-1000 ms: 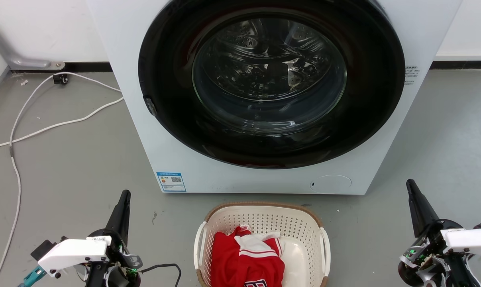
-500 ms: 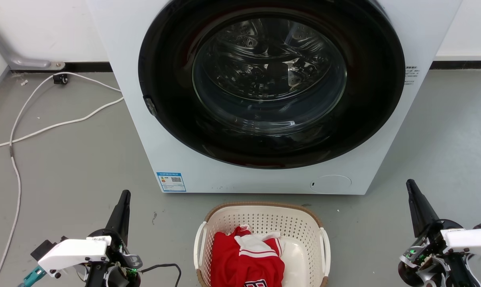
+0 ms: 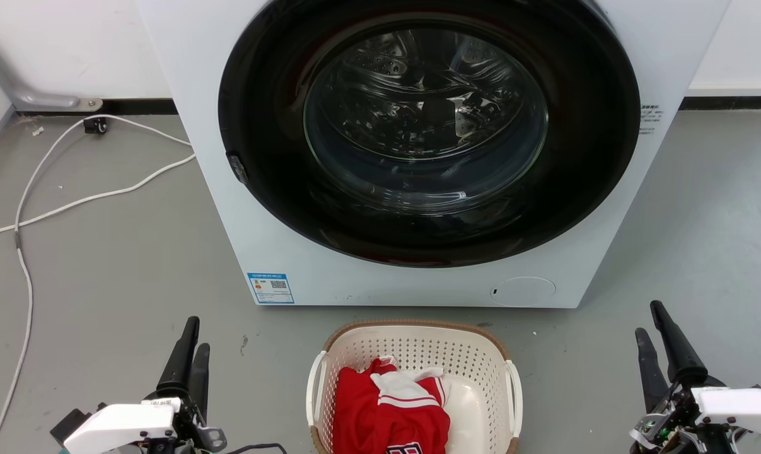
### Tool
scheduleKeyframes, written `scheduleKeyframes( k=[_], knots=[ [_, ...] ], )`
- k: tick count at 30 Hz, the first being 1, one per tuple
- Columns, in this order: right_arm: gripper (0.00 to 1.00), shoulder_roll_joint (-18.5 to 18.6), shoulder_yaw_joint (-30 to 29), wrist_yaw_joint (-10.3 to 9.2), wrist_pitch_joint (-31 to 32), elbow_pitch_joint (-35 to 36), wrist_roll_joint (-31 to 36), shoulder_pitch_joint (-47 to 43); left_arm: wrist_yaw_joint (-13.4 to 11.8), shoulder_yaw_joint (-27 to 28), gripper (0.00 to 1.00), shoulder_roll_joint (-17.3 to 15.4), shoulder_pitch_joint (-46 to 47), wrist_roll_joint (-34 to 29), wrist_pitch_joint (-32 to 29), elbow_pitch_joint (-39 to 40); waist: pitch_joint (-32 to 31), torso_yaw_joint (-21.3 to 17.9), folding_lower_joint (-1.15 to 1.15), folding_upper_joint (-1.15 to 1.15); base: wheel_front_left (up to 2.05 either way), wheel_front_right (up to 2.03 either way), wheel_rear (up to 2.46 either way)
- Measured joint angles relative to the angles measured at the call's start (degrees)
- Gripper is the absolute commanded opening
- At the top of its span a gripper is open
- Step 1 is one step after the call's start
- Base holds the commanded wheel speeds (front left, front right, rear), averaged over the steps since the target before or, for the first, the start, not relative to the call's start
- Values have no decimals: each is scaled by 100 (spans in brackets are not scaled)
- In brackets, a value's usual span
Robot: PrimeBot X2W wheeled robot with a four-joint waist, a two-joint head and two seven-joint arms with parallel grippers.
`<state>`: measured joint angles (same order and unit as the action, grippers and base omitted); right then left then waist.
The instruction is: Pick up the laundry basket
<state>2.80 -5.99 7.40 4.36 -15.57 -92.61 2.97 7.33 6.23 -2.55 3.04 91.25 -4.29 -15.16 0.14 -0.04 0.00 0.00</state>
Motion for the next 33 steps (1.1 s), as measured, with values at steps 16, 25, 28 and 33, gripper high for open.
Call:
scheduleKeyframes(
  k=[16,25,28,33],
  knots=[
    [100,-2,-142,0,-412,100,878,-2,-1,241,100,-7,-164,-767,409,258,4,-15,0,0,0,0,0],
    [100,-2,-236,0,-603,633,2682,54,-34,320,100,2,-229,-1917,605,501,14,-20,0,0,0,0,0],
    [100,-1,-243,0,-666,860,3234,62,-130,286,100,-3,-232,-2515,662,808,20,-20,0,0,0,0,0],
    [100,-2,-100,0,-765,1287,4158,69,-290,41,100,-4,-255,-3382,760,1258,33,-32,0,0,0,0,0]
  ],
)
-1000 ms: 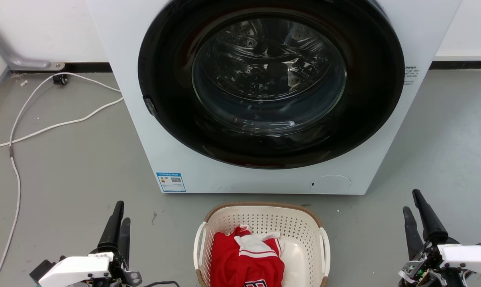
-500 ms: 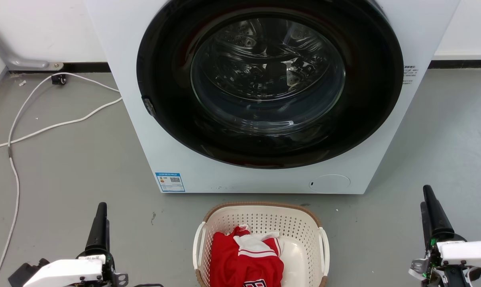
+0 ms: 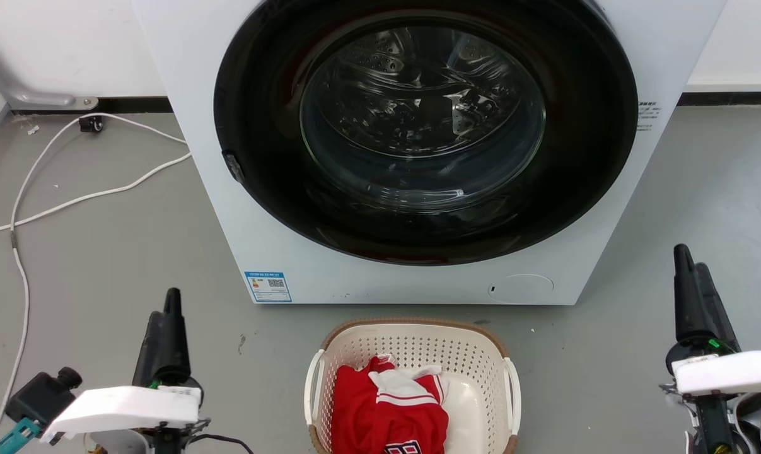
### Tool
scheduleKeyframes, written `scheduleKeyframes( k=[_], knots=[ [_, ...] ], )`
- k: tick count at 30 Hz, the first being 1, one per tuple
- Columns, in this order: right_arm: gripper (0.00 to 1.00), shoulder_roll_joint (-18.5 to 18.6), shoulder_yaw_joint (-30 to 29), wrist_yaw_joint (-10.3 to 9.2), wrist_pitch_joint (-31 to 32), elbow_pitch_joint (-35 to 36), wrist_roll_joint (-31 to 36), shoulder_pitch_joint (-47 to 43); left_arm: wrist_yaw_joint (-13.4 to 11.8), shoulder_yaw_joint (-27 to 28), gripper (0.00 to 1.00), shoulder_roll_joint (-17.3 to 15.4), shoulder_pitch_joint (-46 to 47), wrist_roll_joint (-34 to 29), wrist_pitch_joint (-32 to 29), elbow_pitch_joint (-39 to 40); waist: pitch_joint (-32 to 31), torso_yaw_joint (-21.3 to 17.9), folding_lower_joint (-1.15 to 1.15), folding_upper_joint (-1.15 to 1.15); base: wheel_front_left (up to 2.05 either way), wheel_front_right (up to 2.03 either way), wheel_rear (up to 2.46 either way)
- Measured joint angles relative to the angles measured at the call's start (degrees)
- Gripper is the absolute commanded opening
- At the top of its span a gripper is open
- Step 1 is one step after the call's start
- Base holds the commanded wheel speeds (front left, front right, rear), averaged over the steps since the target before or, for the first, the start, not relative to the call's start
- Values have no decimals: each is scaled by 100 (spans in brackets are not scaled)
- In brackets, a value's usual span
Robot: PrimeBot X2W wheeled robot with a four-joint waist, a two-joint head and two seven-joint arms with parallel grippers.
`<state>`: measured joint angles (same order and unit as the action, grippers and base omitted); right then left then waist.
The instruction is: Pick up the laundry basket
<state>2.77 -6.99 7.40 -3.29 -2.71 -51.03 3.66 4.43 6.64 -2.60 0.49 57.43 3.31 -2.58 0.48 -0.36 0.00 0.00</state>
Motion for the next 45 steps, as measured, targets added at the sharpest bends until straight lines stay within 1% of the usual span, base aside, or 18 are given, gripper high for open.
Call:
scheduleKeyframes(
  k=[6,10,15,17,19,25,32,39,45],
  knots=[
    [100,1,275,0,-120,310,969,-3,-134,-339,100,-1,-34,-969,110,391,20,-18,0,0,0,0,0],
    [100,1,400,0,-180,403,1569,-25,-193,-521,100,-1,-95,-1383,194,514,28,-27,0,0,0,0,0],
    [100,1,402,0,-278,479,2085,-58,-202,-664,100,-16,-144,-1895,270,546,31,-33,0,0,0,0,0],
    [100,1,409,0,-305,479,2291,-90,-250,-782,100,-93,-143,-2183,302,586,30,-35,0,0,0,0,0],
    [100,1,408,0,-341,474,2490,-107,-352,-931,100,-182,-143,-2440,344,624,30,-35,0,0,0,0,0],
    [100,2,454,0,-434,433,2917,-138,-780,-1432,100,-500,-140,-3017,438,709,33,-45,0,0,0,0,0],
    [100,2,500,1,-536,356,3365,-163,-1339,-2053,100,-855,-130,-3421,546,731,34,-66,0,0,0,0,0],
    [100,2,525,1,-635,315,3849,-173,-1627,-2479,100,-1112,-105,-3697,634,569,30,-82,0,0,0,0,0],
    [100,3,530,1,-706,151,4312,-237,-1836,-2775,100,-1251,-33,-3989,713,541,27,-85,0,0,0,0,0]
  ],
)
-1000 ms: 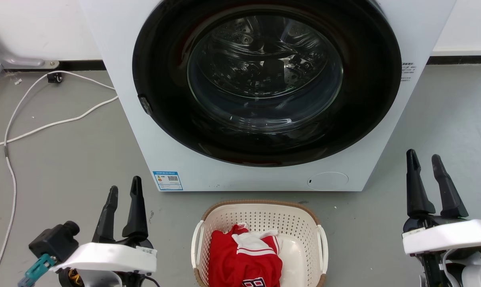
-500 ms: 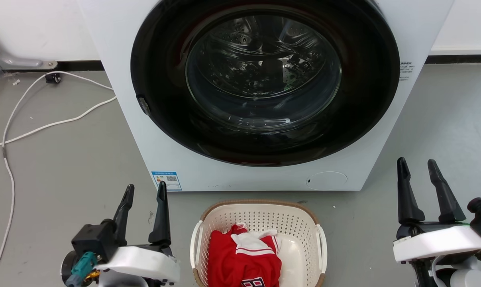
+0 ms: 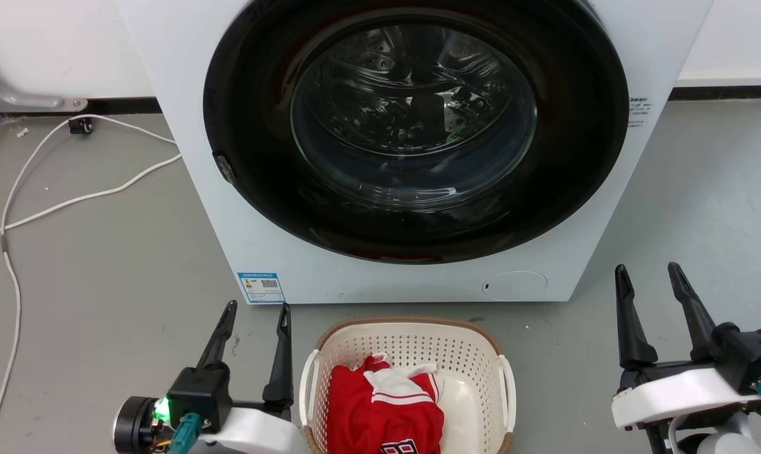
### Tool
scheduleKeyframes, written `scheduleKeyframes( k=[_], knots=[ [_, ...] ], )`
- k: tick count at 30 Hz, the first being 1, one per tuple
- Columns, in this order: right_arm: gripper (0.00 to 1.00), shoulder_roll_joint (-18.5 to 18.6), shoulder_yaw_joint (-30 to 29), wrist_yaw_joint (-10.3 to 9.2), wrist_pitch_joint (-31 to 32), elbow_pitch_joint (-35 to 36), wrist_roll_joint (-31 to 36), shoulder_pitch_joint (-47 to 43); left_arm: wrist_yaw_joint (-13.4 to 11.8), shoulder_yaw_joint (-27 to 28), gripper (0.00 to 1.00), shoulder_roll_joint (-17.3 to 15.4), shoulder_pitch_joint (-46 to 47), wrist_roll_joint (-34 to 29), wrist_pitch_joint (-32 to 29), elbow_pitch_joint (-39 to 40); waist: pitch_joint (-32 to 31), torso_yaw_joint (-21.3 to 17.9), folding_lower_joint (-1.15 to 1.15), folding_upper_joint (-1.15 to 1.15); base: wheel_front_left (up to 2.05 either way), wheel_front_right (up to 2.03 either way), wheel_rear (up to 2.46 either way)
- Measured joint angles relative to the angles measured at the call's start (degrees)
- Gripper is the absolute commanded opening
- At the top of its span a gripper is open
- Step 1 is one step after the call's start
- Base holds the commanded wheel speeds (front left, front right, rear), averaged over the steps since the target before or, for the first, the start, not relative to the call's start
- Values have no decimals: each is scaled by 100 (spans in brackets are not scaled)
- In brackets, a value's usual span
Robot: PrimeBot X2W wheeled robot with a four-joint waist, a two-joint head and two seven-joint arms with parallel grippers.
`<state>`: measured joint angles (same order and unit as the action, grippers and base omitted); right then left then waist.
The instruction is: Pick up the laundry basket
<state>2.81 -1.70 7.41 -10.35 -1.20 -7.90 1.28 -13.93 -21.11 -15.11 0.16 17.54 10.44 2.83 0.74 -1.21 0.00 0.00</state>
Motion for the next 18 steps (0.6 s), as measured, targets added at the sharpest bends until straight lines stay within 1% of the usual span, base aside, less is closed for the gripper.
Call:
scheduleKeyframes(
  k=[4,8,10,15,16,18],
  knots=[
    [100,0,-37,1,-51,-49,261,-4,-124,-157,100,-48,3,-125,66,-10,-8,-10,0,0,0,0,0],
    [100,0,-87,1,-85,-87,398,-20,-105,-148,100,-26,-1,-110,114,34,-13,-16,0,0,0,0,0],
    [100,1,-89,1,-118,-87,437,-20,-11,-63,100,47,-25,-44,142,102,-10,-22,0,0,0,0,0],
    [100,1,-92,9,-180,-98,517,-44,350,234,100,232,-169,-20,194,159,5,-39,0,0,0,0,0],
    [100,1,-105,9,-223,-144,430,-51,509,333,100,293,-213,-111,220,149,11,-43,0,0,0,0,0],
    [100,2,-112,9,-232,-198,367,-63,658,414,100,366,-252,-210,245,134,13,-46,0,0,0,0,0]
  ],
)
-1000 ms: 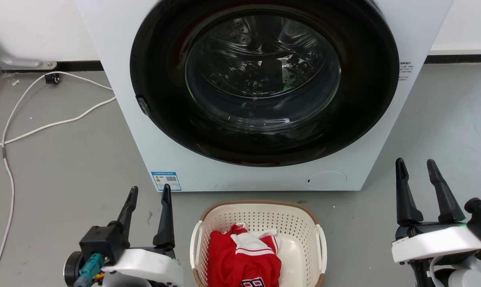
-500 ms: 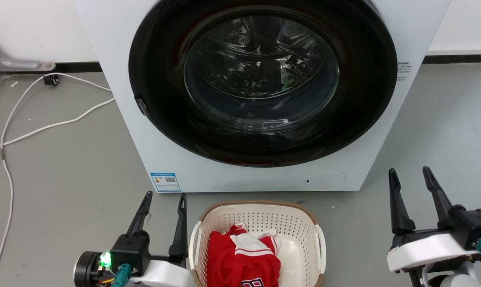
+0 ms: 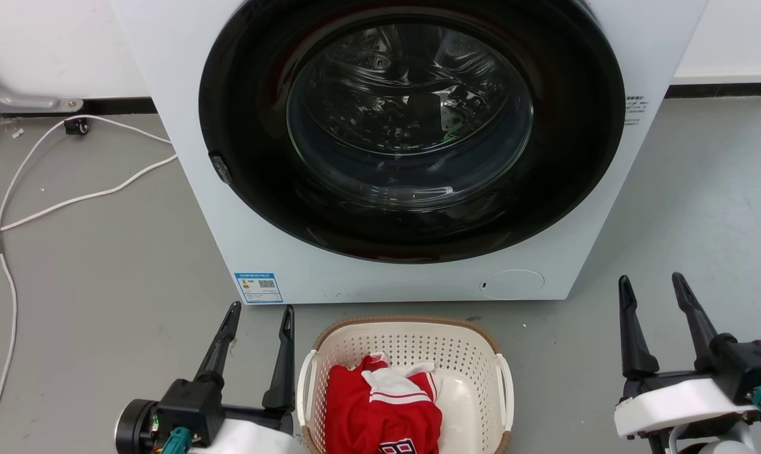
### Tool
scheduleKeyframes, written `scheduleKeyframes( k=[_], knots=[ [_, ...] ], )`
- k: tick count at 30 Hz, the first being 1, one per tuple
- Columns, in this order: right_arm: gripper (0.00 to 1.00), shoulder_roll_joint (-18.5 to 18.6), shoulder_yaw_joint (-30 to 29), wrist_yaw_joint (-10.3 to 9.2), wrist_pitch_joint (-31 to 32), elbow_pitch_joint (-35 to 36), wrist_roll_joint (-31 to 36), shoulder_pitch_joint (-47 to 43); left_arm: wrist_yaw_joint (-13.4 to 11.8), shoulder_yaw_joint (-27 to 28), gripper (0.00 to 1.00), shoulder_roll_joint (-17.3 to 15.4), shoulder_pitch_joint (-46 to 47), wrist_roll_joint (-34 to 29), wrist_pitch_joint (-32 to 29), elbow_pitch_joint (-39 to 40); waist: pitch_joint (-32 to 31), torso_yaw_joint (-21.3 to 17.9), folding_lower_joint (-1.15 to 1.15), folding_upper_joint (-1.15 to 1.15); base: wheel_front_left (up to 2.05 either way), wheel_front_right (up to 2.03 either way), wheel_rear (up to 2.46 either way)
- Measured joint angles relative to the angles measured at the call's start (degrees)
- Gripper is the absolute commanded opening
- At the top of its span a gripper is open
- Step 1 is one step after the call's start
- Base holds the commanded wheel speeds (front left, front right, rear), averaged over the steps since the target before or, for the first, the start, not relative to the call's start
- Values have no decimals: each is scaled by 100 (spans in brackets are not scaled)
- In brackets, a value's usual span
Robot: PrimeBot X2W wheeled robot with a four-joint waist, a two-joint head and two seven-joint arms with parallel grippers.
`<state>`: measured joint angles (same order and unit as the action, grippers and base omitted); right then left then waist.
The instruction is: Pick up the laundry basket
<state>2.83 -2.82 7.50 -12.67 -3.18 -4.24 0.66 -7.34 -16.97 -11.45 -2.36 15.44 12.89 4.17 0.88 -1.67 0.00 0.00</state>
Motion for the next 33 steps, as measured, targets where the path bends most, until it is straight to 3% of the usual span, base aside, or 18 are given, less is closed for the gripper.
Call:
scheduleKeyframes(
  k=[5,14,21,33],
  knots=[
    [100,0,67,0,-66,-297,-220,-51,339,224,100,193,-126,-245,49,-124,-12,-5,0,0,0,0,0],
    [100,1,58,0,-170,-409,-19,-19,721,542,100,453,-242,-799,144,-279,-32,-24,0,0,0,0,0],
    [100,1,63,0,-241,-304,224,-10,871,639,100,539,-291,-1243,202,-286,-19,-37,0,0,0,0,0],
    [100,1,49,0,-242,-255,219,-16,992,790,100,648,-305,-1338,218,-309,15,-34,0,0,0,0,0]
  ],
)
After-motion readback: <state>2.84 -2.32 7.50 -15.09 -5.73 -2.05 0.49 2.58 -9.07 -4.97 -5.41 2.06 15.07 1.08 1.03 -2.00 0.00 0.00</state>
